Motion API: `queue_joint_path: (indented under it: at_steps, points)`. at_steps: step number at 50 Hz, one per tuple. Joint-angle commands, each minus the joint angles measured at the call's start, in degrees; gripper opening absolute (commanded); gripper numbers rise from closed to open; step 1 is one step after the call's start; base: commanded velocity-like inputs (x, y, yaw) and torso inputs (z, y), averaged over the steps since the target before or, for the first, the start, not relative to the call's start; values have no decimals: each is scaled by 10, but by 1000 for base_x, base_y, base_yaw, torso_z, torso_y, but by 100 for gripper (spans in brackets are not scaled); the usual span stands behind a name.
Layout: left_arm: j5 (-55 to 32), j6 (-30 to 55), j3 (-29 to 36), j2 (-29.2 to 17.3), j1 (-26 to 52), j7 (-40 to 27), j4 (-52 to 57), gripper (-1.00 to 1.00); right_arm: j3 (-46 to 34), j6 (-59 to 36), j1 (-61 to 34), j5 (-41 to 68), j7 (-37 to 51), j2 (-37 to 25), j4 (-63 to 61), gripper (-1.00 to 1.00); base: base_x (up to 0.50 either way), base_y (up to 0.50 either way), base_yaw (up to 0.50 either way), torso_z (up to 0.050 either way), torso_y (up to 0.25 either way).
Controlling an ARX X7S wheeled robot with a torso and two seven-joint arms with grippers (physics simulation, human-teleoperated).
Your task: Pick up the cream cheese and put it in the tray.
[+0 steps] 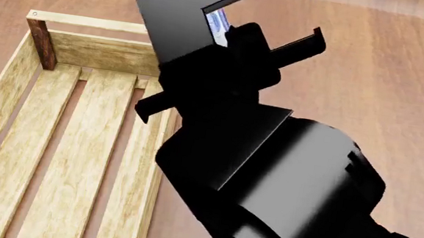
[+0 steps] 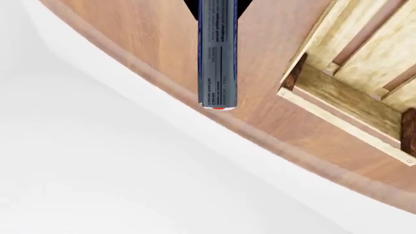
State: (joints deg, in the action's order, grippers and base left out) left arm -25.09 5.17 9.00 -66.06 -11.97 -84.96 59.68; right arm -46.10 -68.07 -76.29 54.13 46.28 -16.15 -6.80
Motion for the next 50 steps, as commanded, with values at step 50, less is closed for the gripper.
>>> queue_joint_path:
  at_steps: [50]
  points:
    - [-4,-47,-51,22,-55,24,-37,100,-418,397,-126,110,-437,161,413,-100,0,0,0,0,1]
